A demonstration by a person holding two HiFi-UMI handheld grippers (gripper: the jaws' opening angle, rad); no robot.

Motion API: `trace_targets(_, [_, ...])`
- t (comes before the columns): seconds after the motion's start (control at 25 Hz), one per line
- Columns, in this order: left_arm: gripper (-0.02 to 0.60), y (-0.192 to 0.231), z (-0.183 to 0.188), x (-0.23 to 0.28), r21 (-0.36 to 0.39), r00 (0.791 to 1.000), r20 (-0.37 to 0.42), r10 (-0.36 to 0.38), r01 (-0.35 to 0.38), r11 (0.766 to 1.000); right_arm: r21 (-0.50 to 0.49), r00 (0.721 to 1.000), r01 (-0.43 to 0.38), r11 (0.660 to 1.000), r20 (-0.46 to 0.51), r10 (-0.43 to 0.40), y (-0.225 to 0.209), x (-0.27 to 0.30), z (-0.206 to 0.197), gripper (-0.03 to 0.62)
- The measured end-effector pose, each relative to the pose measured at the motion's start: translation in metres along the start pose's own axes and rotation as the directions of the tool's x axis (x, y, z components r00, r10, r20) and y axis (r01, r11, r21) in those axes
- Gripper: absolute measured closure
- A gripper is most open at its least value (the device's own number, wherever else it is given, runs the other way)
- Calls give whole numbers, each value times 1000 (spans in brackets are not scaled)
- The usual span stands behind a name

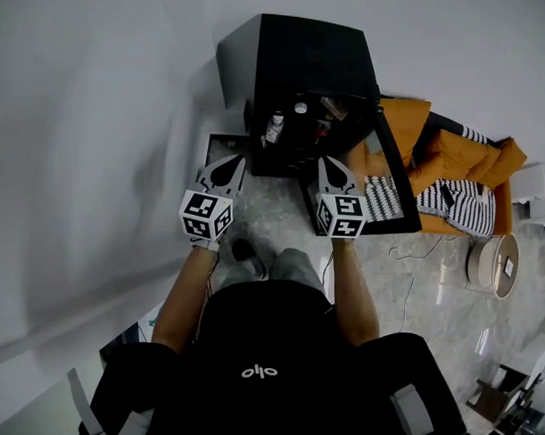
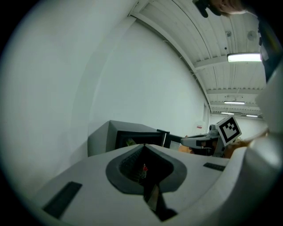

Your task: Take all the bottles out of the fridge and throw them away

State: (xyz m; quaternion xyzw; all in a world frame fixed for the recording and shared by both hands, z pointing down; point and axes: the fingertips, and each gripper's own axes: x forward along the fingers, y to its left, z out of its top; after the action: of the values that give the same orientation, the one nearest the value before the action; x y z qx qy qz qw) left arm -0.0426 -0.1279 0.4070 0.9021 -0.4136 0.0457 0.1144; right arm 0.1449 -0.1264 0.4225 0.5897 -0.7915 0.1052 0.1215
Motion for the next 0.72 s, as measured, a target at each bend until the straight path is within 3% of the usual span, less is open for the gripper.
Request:
trace_targets(0.4, [580, 19, 5, 16, 14, 1000, 24, 15, -16, 1000, 64, 999, 25, 998, 21, -26, -6, 51, -12, 592])
trace_targets(0.72, [580, 35, 2, 57, 18, 1000, 13, 3, -4, 1000, 40, 1000, 29, 999, 7, -30, -15, 116, -19, 591])
